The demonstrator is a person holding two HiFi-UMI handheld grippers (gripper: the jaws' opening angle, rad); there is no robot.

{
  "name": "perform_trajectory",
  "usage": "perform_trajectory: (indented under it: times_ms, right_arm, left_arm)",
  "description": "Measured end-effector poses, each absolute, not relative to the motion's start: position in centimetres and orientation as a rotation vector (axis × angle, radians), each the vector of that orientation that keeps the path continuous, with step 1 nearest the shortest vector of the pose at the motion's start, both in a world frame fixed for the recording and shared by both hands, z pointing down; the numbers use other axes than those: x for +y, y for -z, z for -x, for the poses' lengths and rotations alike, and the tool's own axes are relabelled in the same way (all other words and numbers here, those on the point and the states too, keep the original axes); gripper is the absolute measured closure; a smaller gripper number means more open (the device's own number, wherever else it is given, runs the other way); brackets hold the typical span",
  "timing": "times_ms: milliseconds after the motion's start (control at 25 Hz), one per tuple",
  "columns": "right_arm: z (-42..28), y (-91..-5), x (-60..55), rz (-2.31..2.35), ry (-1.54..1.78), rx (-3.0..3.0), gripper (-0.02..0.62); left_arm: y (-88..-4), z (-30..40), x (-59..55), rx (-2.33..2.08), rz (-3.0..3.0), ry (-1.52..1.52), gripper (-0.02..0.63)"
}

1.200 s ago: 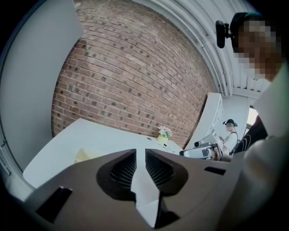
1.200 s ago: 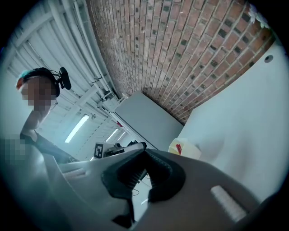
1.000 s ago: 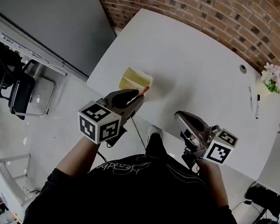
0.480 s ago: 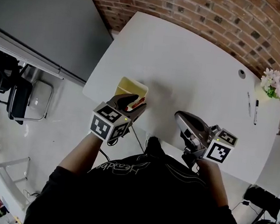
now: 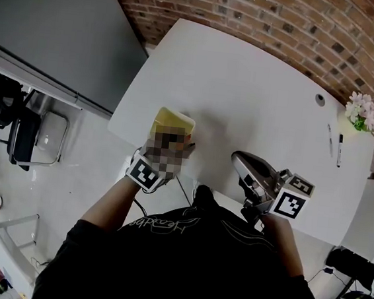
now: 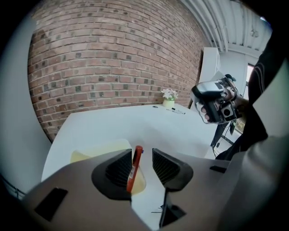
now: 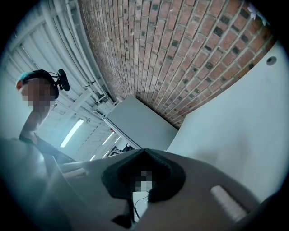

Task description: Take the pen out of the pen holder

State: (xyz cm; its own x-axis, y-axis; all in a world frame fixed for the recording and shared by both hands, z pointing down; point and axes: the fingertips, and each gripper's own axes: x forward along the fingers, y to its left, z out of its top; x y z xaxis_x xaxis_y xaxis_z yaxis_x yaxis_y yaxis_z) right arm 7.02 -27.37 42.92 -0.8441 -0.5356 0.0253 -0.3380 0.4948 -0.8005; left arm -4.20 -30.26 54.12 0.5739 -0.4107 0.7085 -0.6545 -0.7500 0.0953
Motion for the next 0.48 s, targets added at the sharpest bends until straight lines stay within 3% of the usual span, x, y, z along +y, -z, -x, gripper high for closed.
perform_trajectory:
  times_ms: [120,240,480]
  right_arm:
    - [-6.89,-43.26,-26.85,0.747,1.287,2.506,0.592]
    - [-6.98,-43.37,-26.71,0.754,1.292,2.495,0.592]
    - [-6.83,-43.46,-26.36,0.754,1.298,2.482,0.592]
  left_arm:
    - [-54.52,4.31,-30.12,-0.887,-2.444,-0.972,0.466]
    - [-54.54,4.59,-30.36,-0.914,-2.438,-0.965,0.527]
    - [-54.09,5.00,-30.80,-0.949,-2.444,-0.959,0.541]
